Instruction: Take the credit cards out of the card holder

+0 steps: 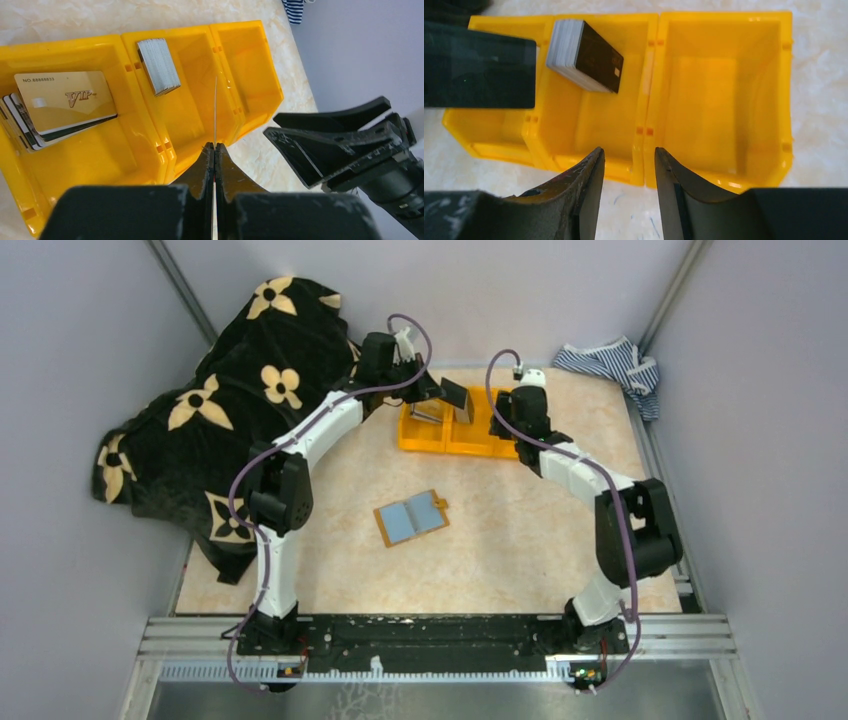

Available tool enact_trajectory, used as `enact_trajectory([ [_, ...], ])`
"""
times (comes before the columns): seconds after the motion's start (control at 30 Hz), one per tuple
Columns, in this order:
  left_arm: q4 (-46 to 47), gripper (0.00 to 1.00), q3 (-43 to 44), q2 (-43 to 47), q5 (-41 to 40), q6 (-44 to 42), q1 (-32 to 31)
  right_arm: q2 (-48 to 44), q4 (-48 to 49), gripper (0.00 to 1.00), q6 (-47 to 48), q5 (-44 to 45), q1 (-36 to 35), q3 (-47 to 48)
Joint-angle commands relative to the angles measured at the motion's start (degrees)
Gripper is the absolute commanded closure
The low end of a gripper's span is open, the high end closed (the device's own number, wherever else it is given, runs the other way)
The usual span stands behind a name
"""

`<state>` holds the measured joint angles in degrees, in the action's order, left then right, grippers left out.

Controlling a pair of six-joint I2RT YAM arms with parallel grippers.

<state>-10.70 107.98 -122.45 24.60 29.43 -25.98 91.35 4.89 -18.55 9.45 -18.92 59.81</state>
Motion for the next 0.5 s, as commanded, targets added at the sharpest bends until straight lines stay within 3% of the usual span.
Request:
enact_trajectory([
  [0.0,-0.16,1.00,-0.03,3.68,-0.45,-2.00,0.09,6.81,0.46,0.55,2.19,-1.05,0.37,9.55],
  [0.23,3.20,1.00,-3.04,6.82,2.53,-0.18,0.16,14.72,-2.91,0.52,3.56,0.27,0.42,16.96],
  [0.47,4.49,1.00,-5.30,8.52,2.32,-0.11,0.19,16.82,-3.37,0.53,4.93,3.16,0.37,18.10],
])
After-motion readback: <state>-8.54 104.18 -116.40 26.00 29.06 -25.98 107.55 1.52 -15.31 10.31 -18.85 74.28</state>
